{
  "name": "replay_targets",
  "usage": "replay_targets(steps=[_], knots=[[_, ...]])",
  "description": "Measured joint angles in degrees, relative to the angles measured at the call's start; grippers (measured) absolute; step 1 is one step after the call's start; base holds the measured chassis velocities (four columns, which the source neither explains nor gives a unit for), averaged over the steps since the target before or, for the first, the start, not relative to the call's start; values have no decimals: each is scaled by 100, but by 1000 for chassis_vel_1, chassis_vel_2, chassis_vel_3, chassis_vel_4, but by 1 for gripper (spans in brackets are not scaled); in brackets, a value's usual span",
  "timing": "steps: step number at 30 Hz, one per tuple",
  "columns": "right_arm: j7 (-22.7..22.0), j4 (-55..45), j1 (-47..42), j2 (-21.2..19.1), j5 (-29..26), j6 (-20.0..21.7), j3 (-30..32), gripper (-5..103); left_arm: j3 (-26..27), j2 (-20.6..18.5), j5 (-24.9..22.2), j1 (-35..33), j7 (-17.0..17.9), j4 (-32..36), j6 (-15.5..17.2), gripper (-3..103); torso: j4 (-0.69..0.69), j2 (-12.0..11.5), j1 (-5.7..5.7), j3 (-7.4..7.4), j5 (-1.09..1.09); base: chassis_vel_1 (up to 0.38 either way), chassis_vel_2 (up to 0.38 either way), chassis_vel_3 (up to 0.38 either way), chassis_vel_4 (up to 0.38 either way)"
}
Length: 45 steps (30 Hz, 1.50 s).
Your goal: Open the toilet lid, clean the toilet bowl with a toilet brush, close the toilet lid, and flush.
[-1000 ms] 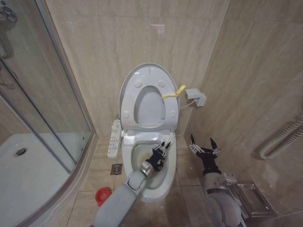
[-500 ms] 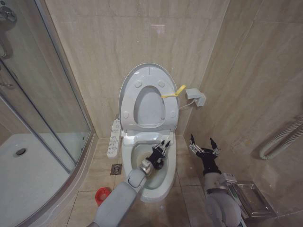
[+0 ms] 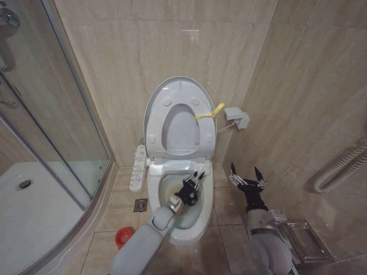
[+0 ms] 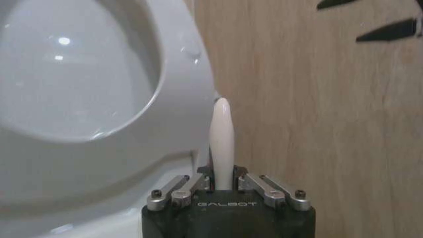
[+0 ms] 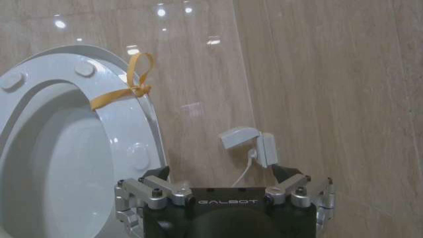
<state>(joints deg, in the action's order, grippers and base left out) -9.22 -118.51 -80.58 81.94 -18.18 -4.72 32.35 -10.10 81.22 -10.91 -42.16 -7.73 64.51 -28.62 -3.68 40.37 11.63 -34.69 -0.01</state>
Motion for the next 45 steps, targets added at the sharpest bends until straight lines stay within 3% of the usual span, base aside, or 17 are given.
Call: replay_targets(steps=[9,15,23,35,45], knots=[[0,0,0,0,0,0,0,100,371,-353,91,-466,11,125,-68,19,1,0,0,0,0,0,0,0,0],[0,0,0,0,0,0,0,100,593,-604,91,-1033,122,760,151,19,1,0,0,0,0,0,0,0,0],[0,0,0,0,0,0,0,100,814,-742,173,-1370,97,1247,197,19,1,0,0,0,0,0,0,0,0],[0,0,0,0,0,0,0,100,677,-346,141,-789,126,1315,273,19,-1,0,0,0,1,0,0,0,0],[0,0,0,0,0,0,0,100,474,153,-88,-384,176,764,338,19,0,0,0,0,2,0,0,0,0]])
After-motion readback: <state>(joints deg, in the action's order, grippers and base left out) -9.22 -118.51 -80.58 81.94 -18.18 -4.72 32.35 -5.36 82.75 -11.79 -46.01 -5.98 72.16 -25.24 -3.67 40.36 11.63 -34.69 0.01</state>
